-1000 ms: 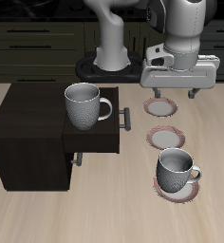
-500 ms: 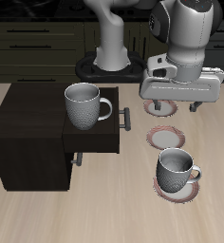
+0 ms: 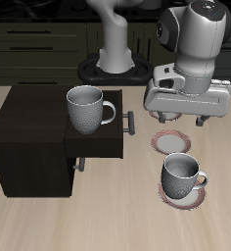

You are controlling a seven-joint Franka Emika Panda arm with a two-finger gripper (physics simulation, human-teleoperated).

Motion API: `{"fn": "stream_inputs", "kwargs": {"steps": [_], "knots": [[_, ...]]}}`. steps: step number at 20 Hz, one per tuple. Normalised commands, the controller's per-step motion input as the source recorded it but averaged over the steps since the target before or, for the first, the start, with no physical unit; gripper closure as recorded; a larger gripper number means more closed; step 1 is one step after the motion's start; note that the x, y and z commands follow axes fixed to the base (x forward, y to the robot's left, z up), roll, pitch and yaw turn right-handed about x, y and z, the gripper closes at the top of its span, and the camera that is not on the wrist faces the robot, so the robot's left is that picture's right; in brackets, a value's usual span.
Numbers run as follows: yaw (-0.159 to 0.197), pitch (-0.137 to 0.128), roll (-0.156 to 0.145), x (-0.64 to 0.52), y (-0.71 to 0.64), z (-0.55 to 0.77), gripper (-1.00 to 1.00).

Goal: Place the porcelain mug that is on the plate onto the middle plate relative to the robot

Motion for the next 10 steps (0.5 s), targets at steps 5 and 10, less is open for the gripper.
{"fn": "stream_inputs", "kwargs": {"steps": [5,10], "knots": [[-0.014,-0.003,-0.011,0.04,-0.05,-0.20,-1.00],[-0.010,-0.037,-0.034,0.08,-0.14,-0.16,-1.00]]}}
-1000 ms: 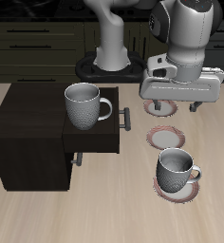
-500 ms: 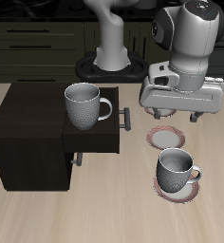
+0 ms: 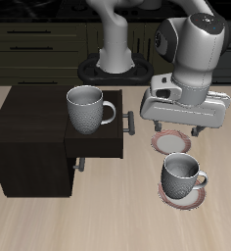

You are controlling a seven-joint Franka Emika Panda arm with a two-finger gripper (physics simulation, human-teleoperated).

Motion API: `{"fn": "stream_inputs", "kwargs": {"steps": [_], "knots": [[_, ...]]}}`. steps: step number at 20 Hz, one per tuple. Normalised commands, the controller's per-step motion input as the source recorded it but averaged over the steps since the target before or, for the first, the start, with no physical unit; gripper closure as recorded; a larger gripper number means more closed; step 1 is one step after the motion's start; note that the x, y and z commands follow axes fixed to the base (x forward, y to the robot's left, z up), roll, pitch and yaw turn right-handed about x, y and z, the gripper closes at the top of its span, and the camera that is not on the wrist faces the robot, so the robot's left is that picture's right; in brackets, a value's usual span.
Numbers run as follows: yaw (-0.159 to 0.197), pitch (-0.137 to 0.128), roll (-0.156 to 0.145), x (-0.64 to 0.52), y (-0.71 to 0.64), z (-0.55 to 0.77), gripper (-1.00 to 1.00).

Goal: Place the porcelain mug that is on the plate onto the middle plate relative to the robot

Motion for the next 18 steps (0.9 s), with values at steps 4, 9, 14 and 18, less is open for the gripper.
{"fn": "stream_inputs", "kwargs": {"steps": [4,9,14,18], "knots": [[-0.024,-0.062,-0.023,0.04,-0.12,-0.18,-1.00],[0.001,-0.074,-0.025,0.03,-0.07,-0.29,-1.00],[0.009,0.014,-0.018,0.11,-0.12,-0.46,-1.00],[0.007,0.052,0.009,0.02,0.08,-0.49,-1.00]]}}
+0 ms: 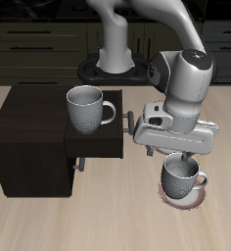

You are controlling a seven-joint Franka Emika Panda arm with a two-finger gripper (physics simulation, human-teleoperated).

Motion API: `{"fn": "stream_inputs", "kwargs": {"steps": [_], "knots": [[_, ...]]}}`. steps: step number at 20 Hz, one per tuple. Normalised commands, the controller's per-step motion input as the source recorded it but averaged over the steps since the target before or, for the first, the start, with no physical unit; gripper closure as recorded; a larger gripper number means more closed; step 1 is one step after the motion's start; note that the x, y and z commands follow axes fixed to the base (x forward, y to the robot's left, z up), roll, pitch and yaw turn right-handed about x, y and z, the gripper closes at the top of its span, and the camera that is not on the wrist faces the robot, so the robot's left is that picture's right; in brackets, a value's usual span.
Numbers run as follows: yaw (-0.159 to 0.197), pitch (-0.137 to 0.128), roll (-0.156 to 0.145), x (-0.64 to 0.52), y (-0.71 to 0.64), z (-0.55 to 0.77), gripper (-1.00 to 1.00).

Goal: Place the porcelain mug that is on the plate onto the middle plate relative to the robot

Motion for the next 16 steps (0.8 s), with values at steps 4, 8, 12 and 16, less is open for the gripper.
{"fn": "stream_inputs", "kwargs": {"steps": [4,8,12,16], "knots": [[-0.002,0.032,0.023,-0.03,0.08,-0.28,-1.00],[-0.011,0.061,-0.003,0.08,-0.03,-0.38,-1.00],[0.012,0.058,0.009,0.01,0.03,-0.35,-1.00],[-0.031,0.024,0.040,-0.03,0.05,-0.19,1.00]]}}
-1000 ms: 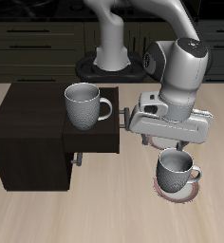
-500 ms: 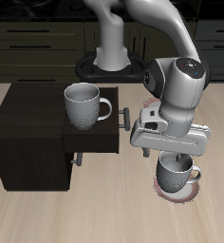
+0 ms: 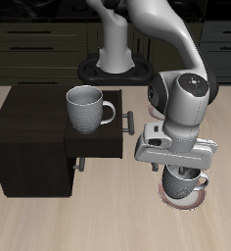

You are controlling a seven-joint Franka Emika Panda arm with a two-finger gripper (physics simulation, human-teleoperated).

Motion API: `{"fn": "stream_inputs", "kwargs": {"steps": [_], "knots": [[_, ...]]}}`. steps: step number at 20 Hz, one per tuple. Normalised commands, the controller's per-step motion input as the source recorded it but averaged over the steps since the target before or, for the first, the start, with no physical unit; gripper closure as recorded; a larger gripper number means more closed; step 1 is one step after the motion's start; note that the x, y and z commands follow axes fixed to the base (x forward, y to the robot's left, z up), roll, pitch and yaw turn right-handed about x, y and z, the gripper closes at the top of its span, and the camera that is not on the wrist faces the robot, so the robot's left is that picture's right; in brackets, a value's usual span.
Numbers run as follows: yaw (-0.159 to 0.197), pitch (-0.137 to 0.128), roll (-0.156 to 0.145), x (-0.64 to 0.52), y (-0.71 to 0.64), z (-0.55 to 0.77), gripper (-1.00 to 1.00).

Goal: Place the porcelain mug that is on the plate onto the middle plate relative to the robot

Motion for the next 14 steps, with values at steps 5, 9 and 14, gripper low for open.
{"fn": "stream_inputs", "kwargs": {"steps": [5,9,14], "knots": [[-0.018,-0.009,0.026,-0.06,0.05,0.08,1.00],[-0.021,-0.032,0.022,-0.13,0.19,0.10,1.00],[-0.007,-0.016,0.026,-0.11,0.11,0.13,1.00]]}}
